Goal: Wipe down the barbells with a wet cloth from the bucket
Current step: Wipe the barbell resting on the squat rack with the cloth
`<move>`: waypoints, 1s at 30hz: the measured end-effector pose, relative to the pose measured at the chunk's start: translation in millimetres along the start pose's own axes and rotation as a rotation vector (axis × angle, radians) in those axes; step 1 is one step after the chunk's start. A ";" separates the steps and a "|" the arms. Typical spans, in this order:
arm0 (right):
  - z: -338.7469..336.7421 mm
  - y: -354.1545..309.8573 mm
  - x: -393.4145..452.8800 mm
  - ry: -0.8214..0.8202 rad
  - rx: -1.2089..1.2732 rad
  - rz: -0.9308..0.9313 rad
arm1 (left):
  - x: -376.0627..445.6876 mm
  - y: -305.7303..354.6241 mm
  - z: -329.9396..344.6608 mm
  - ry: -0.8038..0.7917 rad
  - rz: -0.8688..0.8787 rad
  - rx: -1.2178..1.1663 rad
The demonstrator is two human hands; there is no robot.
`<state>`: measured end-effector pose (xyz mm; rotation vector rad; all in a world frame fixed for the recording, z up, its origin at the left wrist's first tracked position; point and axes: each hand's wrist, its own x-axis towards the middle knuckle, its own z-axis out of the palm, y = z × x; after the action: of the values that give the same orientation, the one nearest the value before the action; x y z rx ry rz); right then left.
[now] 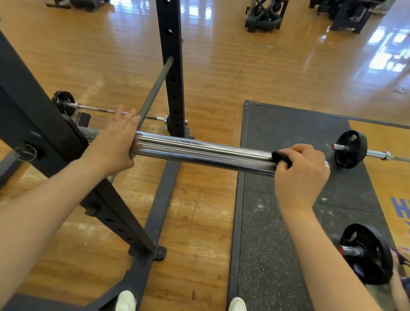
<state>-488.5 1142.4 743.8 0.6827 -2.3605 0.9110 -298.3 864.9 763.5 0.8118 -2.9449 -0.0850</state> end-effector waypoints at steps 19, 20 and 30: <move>-7.3 8.5 -19.7 -0.111 0.101 -0.163 | -0.5 -0.6 0.0 -0.008 -0.018 -0.024; -6.7 6.3 -13.2 -0.116 0.104 -0.127 | -0.5 0.0 -0.5 -0.008 -0.020 -0.024; -3.3 5.8 -26.1 -0.095 0.091 -0.158 | -1.1 -0.5 -0.4 -0.002 -0.017 -0.038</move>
<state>-471.8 1155.4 727.1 0.9537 -2.3195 0.9388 -297.0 865.0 763.7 0.8320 -2.9288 -0.1420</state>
